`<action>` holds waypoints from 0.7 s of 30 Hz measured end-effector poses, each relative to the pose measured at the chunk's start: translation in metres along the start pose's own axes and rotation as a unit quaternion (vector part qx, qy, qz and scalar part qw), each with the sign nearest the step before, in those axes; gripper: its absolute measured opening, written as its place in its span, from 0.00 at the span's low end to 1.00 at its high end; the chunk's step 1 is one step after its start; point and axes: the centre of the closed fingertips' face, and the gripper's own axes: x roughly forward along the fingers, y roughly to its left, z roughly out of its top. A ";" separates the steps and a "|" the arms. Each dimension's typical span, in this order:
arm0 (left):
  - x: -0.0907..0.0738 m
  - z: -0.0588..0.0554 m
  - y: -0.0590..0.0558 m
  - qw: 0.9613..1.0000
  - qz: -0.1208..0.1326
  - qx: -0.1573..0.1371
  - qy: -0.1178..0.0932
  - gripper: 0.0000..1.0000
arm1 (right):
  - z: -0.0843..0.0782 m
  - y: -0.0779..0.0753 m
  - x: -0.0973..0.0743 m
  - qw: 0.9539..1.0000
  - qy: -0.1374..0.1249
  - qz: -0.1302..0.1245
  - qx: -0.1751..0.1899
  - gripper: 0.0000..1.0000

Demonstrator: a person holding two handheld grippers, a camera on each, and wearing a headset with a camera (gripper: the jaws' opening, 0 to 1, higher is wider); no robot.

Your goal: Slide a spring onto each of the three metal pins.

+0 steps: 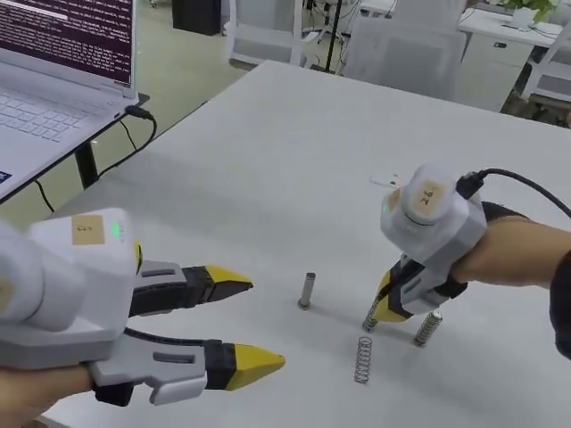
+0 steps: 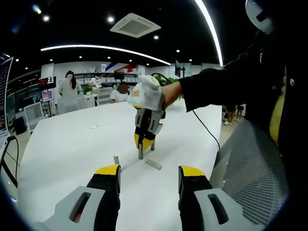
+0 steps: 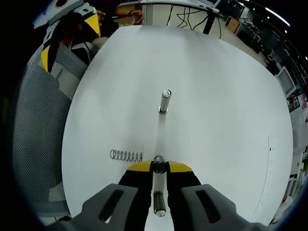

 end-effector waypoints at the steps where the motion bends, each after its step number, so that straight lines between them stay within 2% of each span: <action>1: 0.000 0.000 0.000 1.000 0.000 0.000 0.000 0.43 | -0.001 0.000 0.001 1.000 0.001 -0.001 0.001 0.08; 13: 0.000 0.000 0.001 1.000 0.000 0.000 -0.001 0.43 | -0.001 0.001 0.004 1.000 0.003 -0.001 -0.008 0.09; 18: 0.000 -0.001 0.001 1.000 -0.001 -0.001 -0.001 0.43 | -0.001 0.002 0.003 1.000 -0.001 -0.002 -0.009 0.16; 21: 0.001 -0.001 0.001 1.000 -0.002 -0.001 0.000 0.43 | -0.001 0.000 0.000 1.000 -0.002 -0.008 -0.010 0.16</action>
